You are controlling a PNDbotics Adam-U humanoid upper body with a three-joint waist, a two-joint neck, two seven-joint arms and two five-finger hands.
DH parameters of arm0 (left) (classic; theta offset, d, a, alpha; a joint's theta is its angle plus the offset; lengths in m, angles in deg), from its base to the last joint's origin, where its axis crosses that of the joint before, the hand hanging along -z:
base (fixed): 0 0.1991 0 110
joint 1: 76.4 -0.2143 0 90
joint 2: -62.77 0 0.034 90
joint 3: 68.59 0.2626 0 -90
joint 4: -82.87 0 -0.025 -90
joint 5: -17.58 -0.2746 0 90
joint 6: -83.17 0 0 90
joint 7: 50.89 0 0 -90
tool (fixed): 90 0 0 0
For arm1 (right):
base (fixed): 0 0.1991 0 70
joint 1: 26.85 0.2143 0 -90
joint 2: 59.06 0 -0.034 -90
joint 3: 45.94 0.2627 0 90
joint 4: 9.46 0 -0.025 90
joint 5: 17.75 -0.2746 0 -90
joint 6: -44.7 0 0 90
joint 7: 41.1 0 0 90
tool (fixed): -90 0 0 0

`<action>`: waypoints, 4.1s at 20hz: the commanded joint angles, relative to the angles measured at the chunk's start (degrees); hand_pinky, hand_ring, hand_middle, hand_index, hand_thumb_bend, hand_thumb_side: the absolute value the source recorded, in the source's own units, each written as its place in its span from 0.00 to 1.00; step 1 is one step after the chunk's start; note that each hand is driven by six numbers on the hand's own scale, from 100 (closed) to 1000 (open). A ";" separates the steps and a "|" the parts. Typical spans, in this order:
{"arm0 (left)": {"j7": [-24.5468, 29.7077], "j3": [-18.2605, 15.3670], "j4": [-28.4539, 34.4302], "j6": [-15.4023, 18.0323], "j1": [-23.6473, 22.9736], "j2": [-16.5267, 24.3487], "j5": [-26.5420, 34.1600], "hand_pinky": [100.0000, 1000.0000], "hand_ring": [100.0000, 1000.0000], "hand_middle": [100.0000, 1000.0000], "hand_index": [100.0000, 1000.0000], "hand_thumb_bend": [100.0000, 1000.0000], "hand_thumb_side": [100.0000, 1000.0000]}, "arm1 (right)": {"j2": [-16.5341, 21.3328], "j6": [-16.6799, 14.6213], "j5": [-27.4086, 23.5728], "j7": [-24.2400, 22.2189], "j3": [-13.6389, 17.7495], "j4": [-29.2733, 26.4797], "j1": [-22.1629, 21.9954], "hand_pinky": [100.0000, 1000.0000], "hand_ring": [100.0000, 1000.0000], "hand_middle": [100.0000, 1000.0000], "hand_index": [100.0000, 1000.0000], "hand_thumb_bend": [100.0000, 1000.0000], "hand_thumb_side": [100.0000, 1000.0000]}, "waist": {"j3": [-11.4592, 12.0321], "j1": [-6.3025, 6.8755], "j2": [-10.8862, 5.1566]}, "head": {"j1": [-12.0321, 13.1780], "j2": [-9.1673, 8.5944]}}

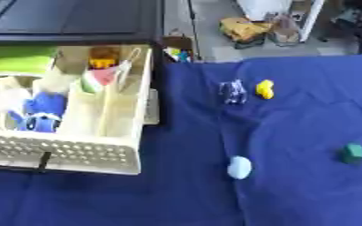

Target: Pick up objects from table and place into drawer.

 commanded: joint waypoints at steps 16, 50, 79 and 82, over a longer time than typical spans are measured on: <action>0.32 0.29 0.71 -0.29 0.38 0.66 0.34 0.43 0.51 0.56 0.73 0.26 1.00 | 11.81 4.84 -2.83 -9.22 -7.43 0.49 2.55 0.80 0.81 0.65 0.85 0.20 1.00 | -0.33 -0.47 -2.30 | -2.94 3.51; 1.41 0.95 0.71 -0.78 0.08 0.96 1.14 0.43 0.51 0.56 0.73 0.25 1.00 | 22.85 -16.31 -4.40 -36.82 -21.77 44.50 9.49 0.89 0.94 0.85 1.00 0.56 0.67 | -0.06 -1.10 -3.19 | -9.21 2.79; 1.30 0.79 0.71 -0.72 0.43 0.73 0.97 0.43 0.51 0.56 0.73 0.25 1.00 | 26.31 -11.84 -16.22 -61.20 -16.72 37.42 -0.67 0.93 0.96 0.82 1.00 0.21 0.31 | 0.11 -0.56 -2.35 | -7.43 0.60; 1.31 0.80 0.71 -0.77 0.41 0.71 0.91 0.43 0.51 0.56 0.73 0.24 1.00 | 27.10 -11.13 -17.27 -63.71 -16.42 36.49 -2.10 0.93 0.97 0.84 1.00 0.28 0.29 | -0.09 -0.62 -2.24 | -7.24 0.49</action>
